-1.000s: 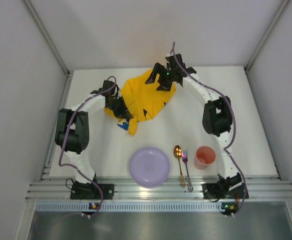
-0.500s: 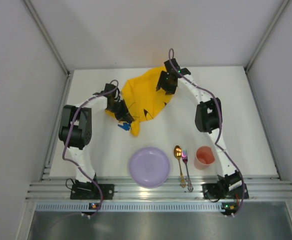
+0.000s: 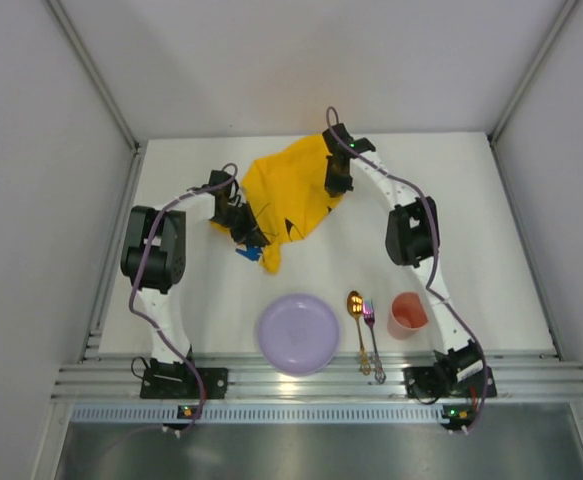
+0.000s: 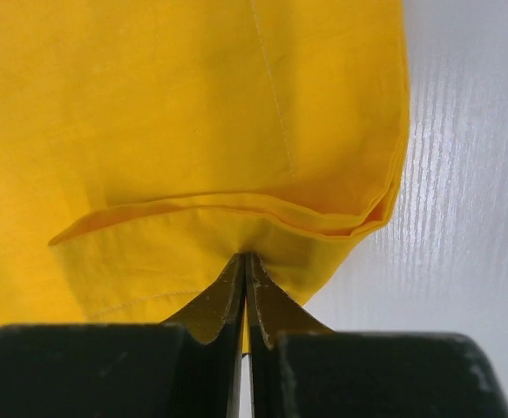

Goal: Set the dinner table for one person

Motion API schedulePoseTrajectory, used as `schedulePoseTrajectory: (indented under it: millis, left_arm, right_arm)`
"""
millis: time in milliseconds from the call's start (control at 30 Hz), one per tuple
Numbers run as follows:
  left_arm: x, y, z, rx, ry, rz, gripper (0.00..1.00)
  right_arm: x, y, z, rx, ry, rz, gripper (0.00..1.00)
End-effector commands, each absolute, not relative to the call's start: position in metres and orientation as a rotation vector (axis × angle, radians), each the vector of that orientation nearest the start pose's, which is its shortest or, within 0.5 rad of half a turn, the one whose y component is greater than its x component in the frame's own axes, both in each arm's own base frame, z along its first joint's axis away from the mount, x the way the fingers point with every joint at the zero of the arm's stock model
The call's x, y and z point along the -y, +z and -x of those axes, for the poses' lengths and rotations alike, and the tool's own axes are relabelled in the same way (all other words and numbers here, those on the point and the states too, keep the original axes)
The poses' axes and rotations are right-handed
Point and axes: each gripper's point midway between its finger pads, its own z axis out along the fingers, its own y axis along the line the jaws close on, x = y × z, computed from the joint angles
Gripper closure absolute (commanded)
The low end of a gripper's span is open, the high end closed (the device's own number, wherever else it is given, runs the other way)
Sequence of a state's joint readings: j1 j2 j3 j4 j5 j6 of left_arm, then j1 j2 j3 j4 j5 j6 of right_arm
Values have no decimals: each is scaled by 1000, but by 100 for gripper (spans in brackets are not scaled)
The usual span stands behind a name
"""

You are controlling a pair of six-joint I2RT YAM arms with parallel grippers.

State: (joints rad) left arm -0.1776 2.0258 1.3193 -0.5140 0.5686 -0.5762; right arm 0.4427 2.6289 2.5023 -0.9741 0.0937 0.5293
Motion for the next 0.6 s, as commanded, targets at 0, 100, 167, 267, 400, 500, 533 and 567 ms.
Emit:
schedulePoseTrajectory:
  millis: [0,100,167,267,400,500,533,567]
  left_arm:
    - [184,25,-384,-2809,-979,375,100]
    - [184,25,-384,-2813,-975,369,100]
    - [184,27,-384,-2813,-975,367,100]
    - [182,31,-385,-2806,-960,359,100]
    - [182,32,-384,-2798,-957,369,100]
    - [183,30,-381,-2797,-967,383,100]
    - [183,32,-382,-2791,-967,387,100]
    - [182,31,-381,-2790,-963,389,100]
  right_arm:
    - [-255,7,-497,-2780,106,-72,100]
    - [-255,5,-497,-2784,107,-69,100]
    - [-254,14,-500,-2766,117,-81,100]
    - [-276,46,-505,-2687,297,-89,98]
    - [-317,86,-513,-2575,521,-84,26]
    - [-335,70,-498,-2624,501,-39,23]
    - [-340,65,-491,-2639,475,-18,23]
    - [-339,55,-486,-2662,436,-10,23]
